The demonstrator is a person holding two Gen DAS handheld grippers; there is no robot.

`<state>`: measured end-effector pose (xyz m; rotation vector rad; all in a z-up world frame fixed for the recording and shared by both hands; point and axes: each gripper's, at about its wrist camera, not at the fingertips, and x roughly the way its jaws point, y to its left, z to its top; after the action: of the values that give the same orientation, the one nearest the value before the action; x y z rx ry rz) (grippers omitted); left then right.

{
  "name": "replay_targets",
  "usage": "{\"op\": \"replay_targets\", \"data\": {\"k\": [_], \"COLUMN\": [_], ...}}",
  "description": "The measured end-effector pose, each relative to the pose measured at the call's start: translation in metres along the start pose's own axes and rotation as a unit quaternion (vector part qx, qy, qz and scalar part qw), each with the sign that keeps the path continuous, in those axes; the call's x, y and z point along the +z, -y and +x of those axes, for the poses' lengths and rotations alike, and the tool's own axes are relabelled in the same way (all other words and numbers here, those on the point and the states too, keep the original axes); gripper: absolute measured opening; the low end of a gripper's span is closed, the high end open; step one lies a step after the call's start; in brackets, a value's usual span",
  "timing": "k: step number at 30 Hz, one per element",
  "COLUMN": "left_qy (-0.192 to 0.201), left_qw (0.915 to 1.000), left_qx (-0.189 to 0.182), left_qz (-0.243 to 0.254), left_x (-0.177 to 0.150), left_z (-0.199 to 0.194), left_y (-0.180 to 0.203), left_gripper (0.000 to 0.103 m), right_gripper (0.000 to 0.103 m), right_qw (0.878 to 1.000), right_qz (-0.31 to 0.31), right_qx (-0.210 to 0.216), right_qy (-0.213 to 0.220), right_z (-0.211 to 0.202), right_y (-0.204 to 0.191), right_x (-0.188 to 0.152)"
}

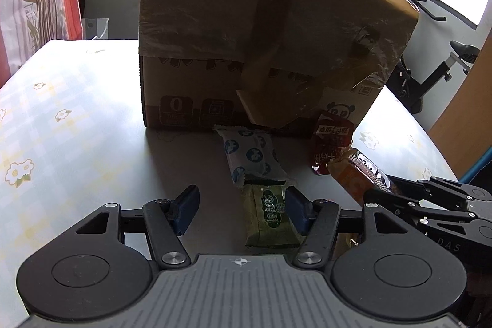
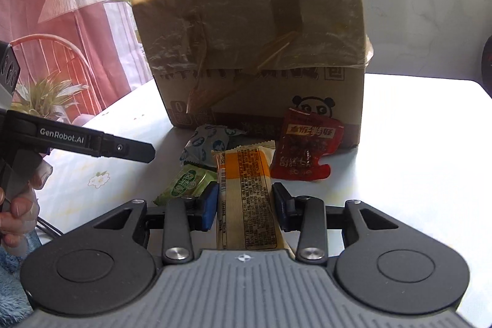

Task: Organize snacks
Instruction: 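Move both tools back to the pile and grasp the wrapped biscuit bar with the right tool, then lift the green cake with the left tool while the right tool carries the biscuit bar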

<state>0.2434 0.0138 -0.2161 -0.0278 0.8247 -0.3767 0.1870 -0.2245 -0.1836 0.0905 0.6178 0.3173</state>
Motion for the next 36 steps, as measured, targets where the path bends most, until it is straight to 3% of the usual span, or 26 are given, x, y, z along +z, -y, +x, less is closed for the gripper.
{"op": "replay_targets", "data": {"k": [4,10,22,24,26,36], "left_qy": [-0.025,-0.036,-0.036,-0.034,-0.029,-0.021], "left_qw": [0.9995,0.9988,0.9966,0.9967,0.9966,0.9984], "left_qx": [-0.013,-0.003,0.04,0.039,0.039,-0.004], "left_qz": [0.017,0.034,0.062,0.063,0.066,0.051], "left_x": [-0.004,-0.009,-0.011,-0.01,-0.009,-0.017], "left_z": [0.015,0.03,0.054,0.055,0.054,0.04], "left_y": [0.015,0.028,0.041,0.041,0.04,0.033], "left_gripper": [0.064,0.064,0.058,0.055,0.041,0.039], "right_gripper": [0.04,0.04,0.04,0.039,0.039,0.039], "right_qw": [0.999,0.995,0.996,0.996,0.997,0.997], "right_qz": [0.012,0.026,0.017,0.019,0.015,0.005], "right_qx": [-0.04,-0.087,-0.078,-0.077,-0.075,-0.069], "right_qy": [0.017,0.029,0.035,0.035,0.031,0.024], "right_z": [-0.004,-0.003,-0.004,-0.007,-0.005,-0.004], "right_y": [0.021,0.045,0.044,0.046,0.045,0.045], "right_x": [-0.002,-0.016,-0.024,-0.025,-0.024,-0.021]}}
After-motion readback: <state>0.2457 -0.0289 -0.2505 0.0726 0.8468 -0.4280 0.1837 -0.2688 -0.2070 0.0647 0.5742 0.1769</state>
